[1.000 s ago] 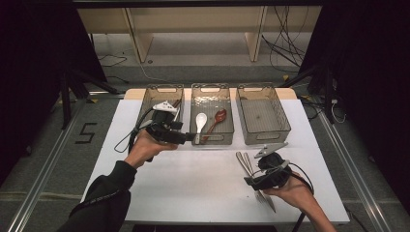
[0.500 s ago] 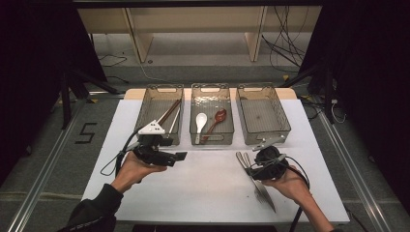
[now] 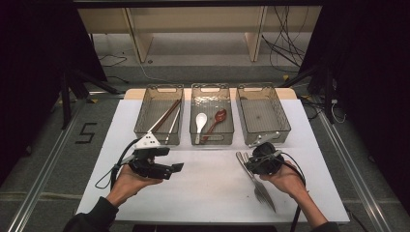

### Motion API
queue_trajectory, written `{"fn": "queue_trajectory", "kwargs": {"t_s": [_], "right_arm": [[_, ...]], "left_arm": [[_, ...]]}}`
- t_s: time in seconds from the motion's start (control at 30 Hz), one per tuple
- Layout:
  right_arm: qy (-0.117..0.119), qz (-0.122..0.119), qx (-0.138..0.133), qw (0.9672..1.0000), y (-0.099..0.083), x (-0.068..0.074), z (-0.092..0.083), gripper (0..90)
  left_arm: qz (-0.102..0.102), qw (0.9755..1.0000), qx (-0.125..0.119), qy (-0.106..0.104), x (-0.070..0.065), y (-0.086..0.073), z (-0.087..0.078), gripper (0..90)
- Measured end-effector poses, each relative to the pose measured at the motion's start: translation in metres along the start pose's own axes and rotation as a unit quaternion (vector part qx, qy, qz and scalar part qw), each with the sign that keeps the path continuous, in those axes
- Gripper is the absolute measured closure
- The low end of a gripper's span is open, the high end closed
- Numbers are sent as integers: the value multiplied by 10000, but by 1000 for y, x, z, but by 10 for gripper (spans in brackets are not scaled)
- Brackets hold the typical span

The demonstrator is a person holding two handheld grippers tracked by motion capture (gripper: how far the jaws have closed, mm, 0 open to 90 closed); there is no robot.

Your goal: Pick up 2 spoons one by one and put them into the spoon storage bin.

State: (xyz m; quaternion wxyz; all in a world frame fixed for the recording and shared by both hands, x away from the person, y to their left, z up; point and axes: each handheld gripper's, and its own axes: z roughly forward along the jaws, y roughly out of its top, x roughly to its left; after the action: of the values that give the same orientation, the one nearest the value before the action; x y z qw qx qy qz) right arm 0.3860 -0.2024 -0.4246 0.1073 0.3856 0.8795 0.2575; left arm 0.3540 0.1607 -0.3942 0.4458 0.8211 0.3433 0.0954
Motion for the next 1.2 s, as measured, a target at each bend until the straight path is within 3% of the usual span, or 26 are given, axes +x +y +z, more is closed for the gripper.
{"fn": "queue_trajectory", "kwargs": {"t_s": [0.3, 0.63, 1.2], "right_arm": [[37, -73, 56, 10000, 7, -3, 12, 823], [22, -161, 165, 9997, 15, -3, 27, 897], [83, -310, 458, 9984, 22, -1, 51, 900]], "left_arm": [[-32, 9999, -44, 94, 0, -7, -6, 219], [-89, 9999, -55, 137, 1, -15, -11, 215], [-12, 9998, -82, 192, -1, -19, -16, 214]]}}
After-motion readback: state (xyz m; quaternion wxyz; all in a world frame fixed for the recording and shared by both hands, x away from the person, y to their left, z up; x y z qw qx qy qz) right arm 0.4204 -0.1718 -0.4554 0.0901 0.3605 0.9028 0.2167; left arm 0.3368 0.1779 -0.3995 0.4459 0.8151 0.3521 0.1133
